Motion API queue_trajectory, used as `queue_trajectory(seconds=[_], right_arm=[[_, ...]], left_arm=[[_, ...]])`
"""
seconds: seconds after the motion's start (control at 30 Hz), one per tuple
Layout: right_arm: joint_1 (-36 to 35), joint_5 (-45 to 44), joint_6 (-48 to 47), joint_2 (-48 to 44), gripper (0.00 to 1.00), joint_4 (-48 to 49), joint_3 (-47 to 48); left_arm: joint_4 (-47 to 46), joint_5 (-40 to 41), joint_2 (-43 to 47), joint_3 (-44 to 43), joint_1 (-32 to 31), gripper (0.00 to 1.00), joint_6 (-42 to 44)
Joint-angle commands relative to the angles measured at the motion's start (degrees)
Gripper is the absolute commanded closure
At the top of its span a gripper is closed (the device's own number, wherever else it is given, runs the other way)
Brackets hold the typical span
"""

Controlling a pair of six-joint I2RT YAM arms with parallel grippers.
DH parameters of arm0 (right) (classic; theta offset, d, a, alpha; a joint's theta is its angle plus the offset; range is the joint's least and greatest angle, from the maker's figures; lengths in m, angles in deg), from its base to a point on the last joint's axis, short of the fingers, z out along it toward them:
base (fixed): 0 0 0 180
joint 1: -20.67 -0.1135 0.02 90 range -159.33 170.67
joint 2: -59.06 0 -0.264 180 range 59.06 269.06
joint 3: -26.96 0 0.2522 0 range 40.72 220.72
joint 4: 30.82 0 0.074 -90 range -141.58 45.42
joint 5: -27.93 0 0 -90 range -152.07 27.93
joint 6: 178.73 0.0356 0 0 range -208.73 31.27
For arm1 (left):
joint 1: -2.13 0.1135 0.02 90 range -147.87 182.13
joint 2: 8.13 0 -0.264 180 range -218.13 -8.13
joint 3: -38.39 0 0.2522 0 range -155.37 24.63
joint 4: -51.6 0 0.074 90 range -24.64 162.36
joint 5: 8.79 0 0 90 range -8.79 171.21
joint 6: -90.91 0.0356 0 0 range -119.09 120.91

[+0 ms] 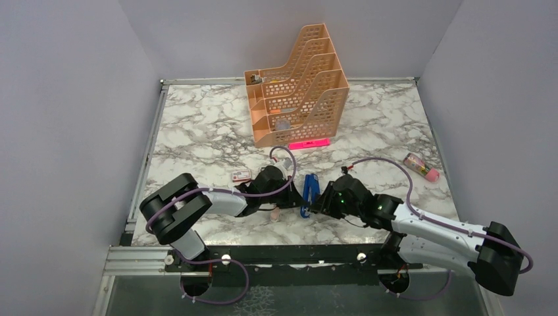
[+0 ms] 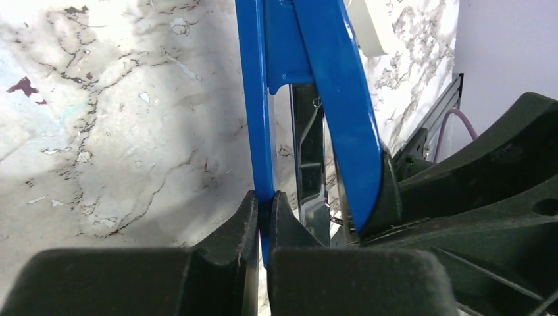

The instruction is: Load the staples into the stapler

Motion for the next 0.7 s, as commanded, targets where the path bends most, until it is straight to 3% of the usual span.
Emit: queue_trajectory(seconds=[0.0, 0.4, 0.67], right_arm=[[0.6, -4.4, -1.6, -2.8, 0.82, 0.7, 3.2], [0.7, -24.2, -11.1, -5.5, 0.8, -13.2, 15.3], [1.2, -34.8, -26.1, -1.4, 0.72, -12.1, 25.5]], left_arm=[[-1.2, -1.2, -1.8, -0.2, -0.9, 1.0, 2.2], [-1.2, -1.7, -4.0, -0.4, -1.1, 1.0, 4.9], [-1.4, -1.7, -6.1, -1.3, -1.8, 1.0, 5.3]])
